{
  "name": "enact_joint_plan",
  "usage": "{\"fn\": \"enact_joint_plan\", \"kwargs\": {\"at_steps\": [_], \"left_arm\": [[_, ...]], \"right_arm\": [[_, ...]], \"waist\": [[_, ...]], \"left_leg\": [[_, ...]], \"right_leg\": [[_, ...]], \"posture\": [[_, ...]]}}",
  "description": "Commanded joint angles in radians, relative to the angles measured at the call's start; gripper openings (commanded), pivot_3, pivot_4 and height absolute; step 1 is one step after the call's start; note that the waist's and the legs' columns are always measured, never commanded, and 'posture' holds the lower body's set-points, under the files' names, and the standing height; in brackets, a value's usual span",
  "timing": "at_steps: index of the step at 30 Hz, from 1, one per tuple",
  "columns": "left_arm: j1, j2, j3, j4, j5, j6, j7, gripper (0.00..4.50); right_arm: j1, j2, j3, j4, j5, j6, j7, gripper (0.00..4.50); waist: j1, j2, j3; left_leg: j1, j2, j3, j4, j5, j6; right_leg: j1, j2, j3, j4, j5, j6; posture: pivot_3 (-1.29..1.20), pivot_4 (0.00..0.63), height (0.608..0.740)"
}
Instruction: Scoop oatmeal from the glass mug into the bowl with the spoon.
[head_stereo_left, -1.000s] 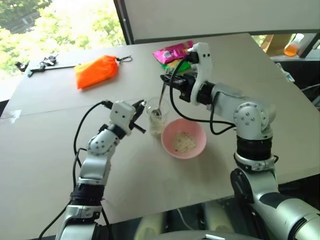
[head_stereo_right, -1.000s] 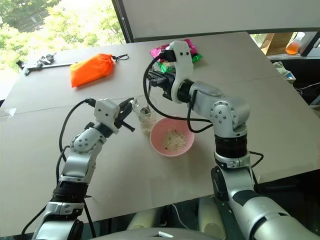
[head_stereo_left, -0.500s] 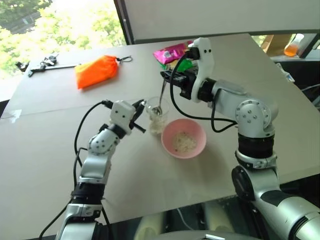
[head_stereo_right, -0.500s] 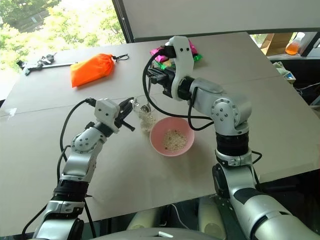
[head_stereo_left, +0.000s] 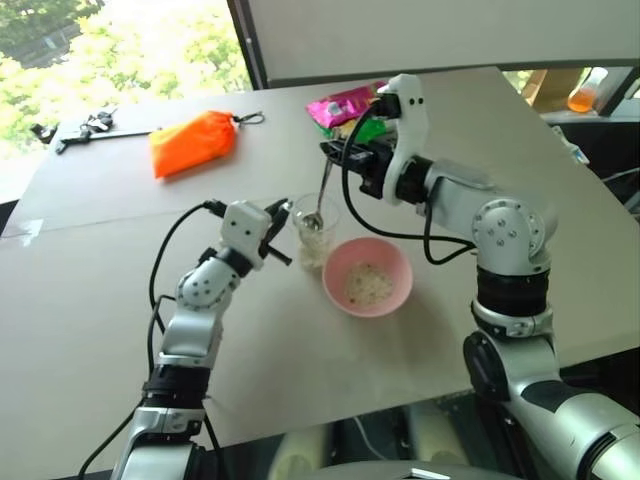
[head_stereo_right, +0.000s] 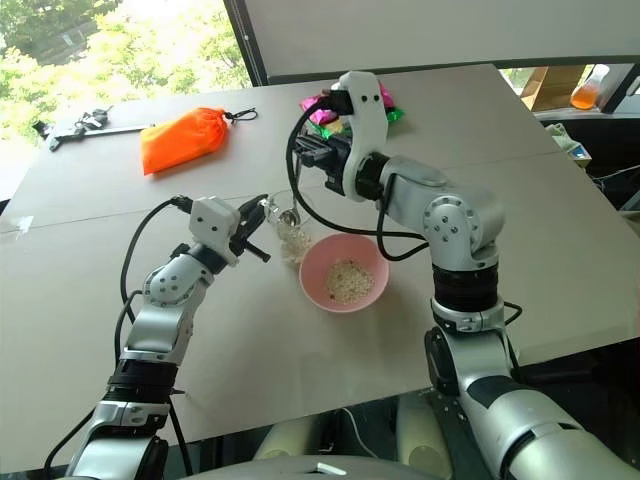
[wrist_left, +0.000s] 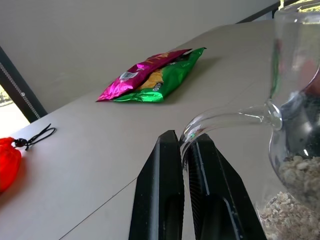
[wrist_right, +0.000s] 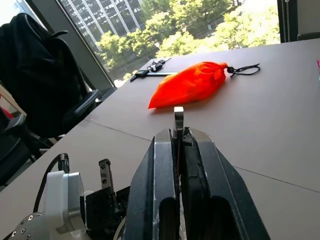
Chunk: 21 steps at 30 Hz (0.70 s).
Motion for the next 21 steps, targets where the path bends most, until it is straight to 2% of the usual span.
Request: {"fn": "enact_joint_plan", "kwargs": {"at_steps": [1, 2, 6, 21], "left_arm": [[0.006, 0.003, -0.008, 0.019, 0.026, 0.007, 0.002, 0.05], [0.006, 0.002, -0.008, 0.018, 0.026, 0.007, 0.002, 0.05], [0.006, 0.003, -0.008, 0.017, 0.025, 0.007, 0.001, 0.05], [0.031, -0.035, 0.039, 0.011, -0.023, 0.014, 0.040, 0.05]], "right_arm": [[-0.007, 0.013, -0.012, -0.044, 0.024, -0.002, -0.010, 0.00], [-0.008, 0.039, -0.043, -0.038, 0.051, 0.017, -0.036, 0.00], [-0.013, 0.020, -0.030, -0.047, 0.042, 0.015, -0.026, 0.00], [-0.004, 0.106, -0.263, -0.022, 0.196, 0.135, -0.223, 0.00]], "waist": [[0.000, 0.000, 0.000], [0.000, 0.000, 0.000], [-0.001, 0.000, 0.000], [0.000, 0.000, 0.000]], "left_leg": [[0.000, 0.000, 0.000, 0.000, 0.000, 0.000], [0.000, 0.000, 0.000, 0.000, 0.000, 0.000], [0.000, 0.000, 0.000, 0.000, 0.000, 0.000], [0.000, 0.000, 0.000, 0.000, 0.000, 0.000]], "right_leg": [[0.000, 0.000, 0.000, 0.000, 0.000, 0.000], [0.000, 0.000, 0.000, 0.000, 0.000, 0.000], [0.000, 0.000, 0.000, 0.000, 0.000, 0.000], [0.000, 0.000, 0.000, 0.000, 0.000, 0.000]], "posture": [[0.00, 0.150, 0.740], [0.00, 0.150, 0.740], [0.00, 0.150, 0.740], [0.00, 0.150, 0.740]]}}
